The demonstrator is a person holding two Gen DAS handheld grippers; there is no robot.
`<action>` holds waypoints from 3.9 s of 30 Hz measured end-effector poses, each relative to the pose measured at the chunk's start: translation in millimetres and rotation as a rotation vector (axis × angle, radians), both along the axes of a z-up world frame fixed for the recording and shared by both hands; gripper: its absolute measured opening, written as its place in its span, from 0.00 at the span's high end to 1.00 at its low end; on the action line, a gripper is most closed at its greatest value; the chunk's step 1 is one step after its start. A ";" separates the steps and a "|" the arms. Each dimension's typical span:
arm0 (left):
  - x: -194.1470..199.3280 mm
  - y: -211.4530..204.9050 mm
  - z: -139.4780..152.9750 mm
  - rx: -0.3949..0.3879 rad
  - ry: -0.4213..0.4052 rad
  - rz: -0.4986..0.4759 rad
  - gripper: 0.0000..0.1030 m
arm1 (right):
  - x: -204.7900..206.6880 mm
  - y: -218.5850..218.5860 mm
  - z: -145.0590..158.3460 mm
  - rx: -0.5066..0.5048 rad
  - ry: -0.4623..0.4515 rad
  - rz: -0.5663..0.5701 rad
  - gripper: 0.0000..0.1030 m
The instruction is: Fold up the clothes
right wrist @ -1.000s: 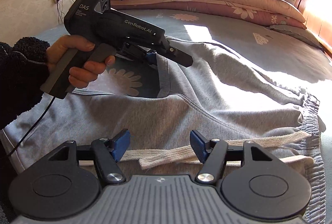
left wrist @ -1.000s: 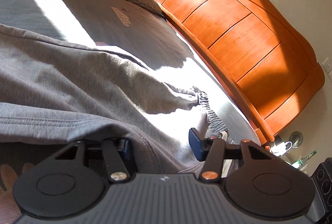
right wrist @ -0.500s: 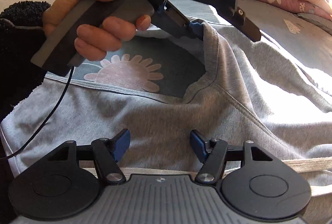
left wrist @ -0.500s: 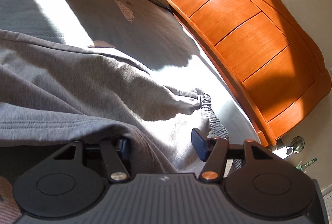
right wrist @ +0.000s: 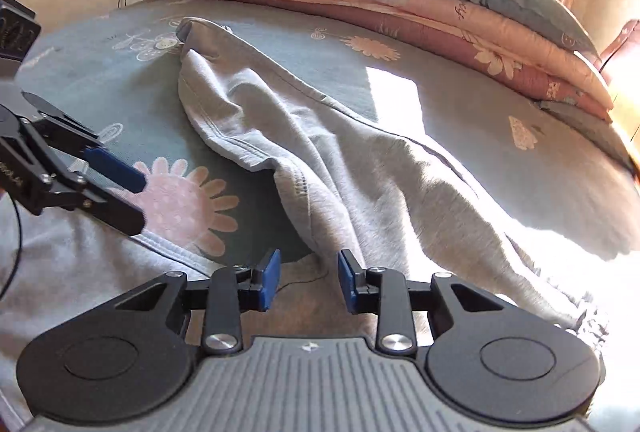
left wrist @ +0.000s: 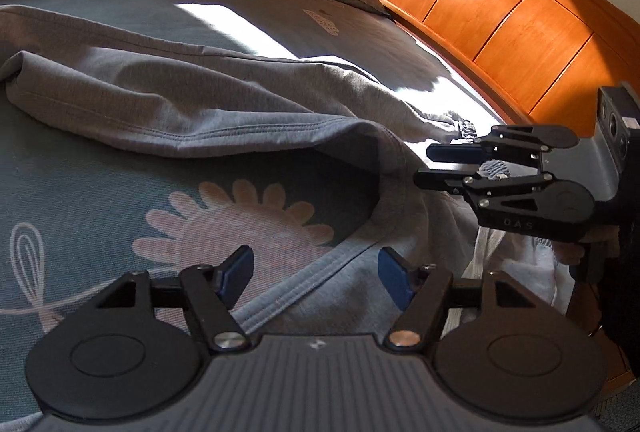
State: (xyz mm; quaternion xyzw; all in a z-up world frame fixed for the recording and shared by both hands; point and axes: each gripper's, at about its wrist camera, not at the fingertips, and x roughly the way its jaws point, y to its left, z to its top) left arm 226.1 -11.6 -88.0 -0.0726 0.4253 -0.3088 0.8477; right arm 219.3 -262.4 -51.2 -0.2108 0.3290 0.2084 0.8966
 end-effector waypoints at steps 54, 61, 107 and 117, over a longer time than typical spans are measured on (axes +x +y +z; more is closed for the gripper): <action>-54.4 10.2 12.9 0.576 -0.201 0.012 0.37 | -134.6 -109.5 7.8 0.260 0.136 -0.391 0.45; -74.3 -10.7 -13.5 0.481 -0.070 -0.050 0.34 | -163.1 -193.9 0.4 0.421 0.186 -0.734 0.45; -144.5 -105.7 -12.5 0.323 0.005 -0.171 0.21 | -177.1 -153.8 -39.2 0.322 0.225 -0.514 0.53; -138.2 -99.5 0.5 0.340 -0.022 -0.062 0.21 | -173.2 -120.6 -34.5 0.404 0.248 -0.367 0.51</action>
